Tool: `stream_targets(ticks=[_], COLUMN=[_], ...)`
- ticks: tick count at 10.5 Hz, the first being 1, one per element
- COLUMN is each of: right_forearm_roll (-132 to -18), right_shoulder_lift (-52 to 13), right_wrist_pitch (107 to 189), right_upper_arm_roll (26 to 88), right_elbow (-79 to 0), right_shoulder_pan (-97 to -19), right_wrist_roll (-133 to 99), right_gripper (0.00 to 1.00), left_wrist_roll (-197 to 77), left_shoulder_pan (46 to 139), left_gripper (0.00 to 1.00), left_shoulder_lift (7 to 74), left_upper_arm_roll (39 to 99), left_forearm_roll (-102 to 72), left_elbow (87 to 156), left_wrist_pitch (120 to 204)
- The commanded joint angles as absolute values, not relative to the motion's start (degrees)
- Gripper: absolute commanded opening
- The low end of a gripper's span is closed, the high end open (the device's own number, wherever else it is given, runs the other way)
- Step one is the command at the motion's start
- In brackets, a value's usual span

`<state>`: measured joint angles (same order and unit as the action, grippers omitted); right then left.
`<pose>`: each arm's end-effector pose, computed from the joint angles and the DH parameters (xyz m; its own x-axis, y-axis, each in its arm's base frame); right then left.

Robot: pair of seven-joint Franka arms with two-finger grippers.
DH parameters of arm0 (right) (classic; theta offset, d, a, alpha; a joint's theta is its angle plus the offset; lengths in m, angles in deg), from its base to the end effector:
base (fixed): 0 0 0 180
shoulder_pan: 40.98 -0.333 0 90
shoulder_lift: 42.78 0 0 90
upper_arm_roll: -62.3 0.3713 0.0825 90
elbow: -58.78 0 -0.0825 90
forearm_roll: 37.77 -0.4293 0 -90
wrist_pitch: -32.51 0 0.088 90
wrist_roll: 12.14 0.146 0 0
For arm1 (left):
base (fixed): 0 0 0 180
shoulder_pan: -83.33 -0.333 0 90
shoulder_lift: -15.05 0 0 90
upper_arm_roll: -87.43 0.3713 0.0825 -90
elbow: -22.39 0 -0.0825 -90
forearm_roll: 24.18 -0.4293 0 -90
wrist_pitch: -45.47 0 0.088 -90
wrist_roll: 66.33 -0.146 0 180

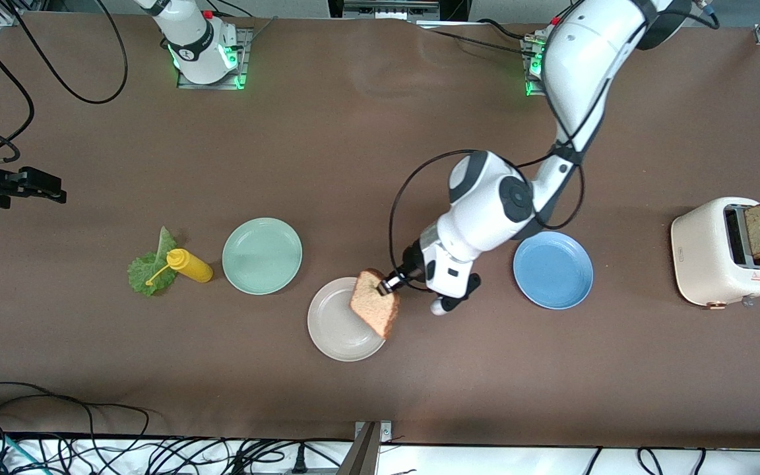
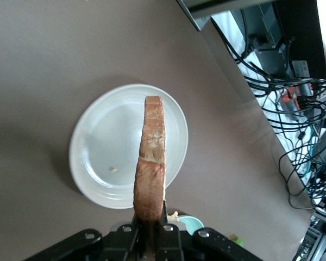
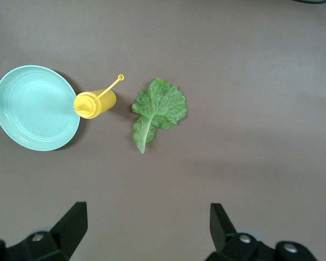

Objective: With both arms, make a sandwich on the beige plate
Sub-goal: 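Carry the bread slice with the left gripper to the beige plate, then lower the bread onto the beige plate and open the left gripper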

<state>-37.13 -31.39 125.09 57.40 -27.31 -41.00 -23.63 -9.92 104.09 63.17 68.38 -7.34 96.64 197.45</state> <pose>0.6635 -0.0534 0.5541 0.9893 0.1161 -0.0886 0.1175 -0.9930 0.0105 0.7354 -0.4977 0.3007 0.7960 0.5814 -0.1686 0.5498 -0.5779 0.6030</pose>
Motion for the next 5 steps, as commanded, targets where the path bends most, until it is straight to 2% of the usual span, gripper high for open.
stream_targets(ticks=[1, 5], right_forearm_roll=[-37.0, -37.0], right_shoulder_lift=[-31.4, -31.4], right_wrist_pitch=[124.1, 124.0], right_upper_arm_roll=[57.5, 57.5], right_elbow=[-26.6, -26.6], right_shoulder_pan=[-40.8, -40.8], right_wrist_roll=[-23.2, -23.1], right_gripper=[1.00, 1.00], left_wrist_roll=[-10.1, -10.4], left_shoulder_pan=[108.8, 109.3], left_gripper=[0.00, 0.00], left_shoulder_lift=[68.4, 70.9], left_upper_arm_roll=[69.2, 69.3], left_forearm_roll=[-5.4, -5.5], left_elbow=[93.5, 94.0], left_wrist_pitch=[205.7, 207.5])
